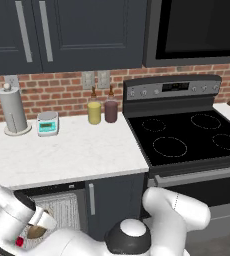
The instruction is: Pick up the cup and bowl from the counter, place them in the dishwasher, and close the dishwasher door.
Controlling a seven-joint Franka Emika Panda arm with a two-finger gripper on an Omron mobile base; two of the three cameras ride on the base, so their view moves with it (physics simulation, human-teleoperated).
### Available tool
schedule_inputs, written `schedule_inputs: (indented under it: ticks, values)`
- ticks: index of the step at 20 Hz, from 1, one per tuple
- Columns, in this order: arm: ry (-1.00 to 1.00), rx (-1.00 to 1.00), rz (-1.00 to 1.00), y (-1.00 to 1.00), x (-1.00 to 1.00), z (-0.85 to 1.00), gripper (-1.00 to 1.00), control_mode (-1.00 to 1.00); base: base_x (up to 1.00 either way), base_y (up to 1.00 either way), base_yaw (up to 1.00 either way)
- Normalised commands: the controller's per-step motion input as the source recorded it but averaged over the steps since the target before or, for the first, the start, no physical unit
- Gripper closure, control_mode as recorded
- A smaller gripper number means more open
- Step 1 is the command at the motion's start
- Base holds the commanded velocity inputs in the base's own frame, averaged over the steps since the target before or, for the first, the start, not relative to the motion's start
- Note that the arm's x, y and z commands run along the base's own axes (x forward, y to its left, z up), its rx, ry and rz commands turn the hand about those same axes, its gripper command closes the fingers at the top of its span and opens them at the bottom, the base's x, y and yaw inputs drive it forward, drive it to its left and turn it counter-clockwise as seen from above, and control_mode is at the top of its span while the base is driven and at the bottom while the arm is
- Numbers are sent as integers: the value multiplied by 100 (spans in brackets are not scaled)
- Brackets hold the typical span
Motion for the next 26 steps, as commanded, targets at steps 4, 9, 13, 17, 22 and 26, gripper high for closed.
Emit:
schedule_inputs:
  ticks: [4, 9, 13, 17, 22, 26]
  values:
    - [0, -9, 62, 0, 0, -28, 100, -100, 0, 0, 0]
    - [6, 0, 55, 0, 7, -25, 100, -100, 0, 0, 0]
    - [19, 2, 49, 0, 36, -36, 100, -100, 0, 0, 0]
    - [4, 22, 39, 1, 31, -58, 100, -100, 0, 0, 0]
    - [3, 38, 24, -4, 30, -70, 100, -100, 0, 0, 0]
    - [10, 39, -1, -28, 35, -54, 100, -100, 0, 0, 0]
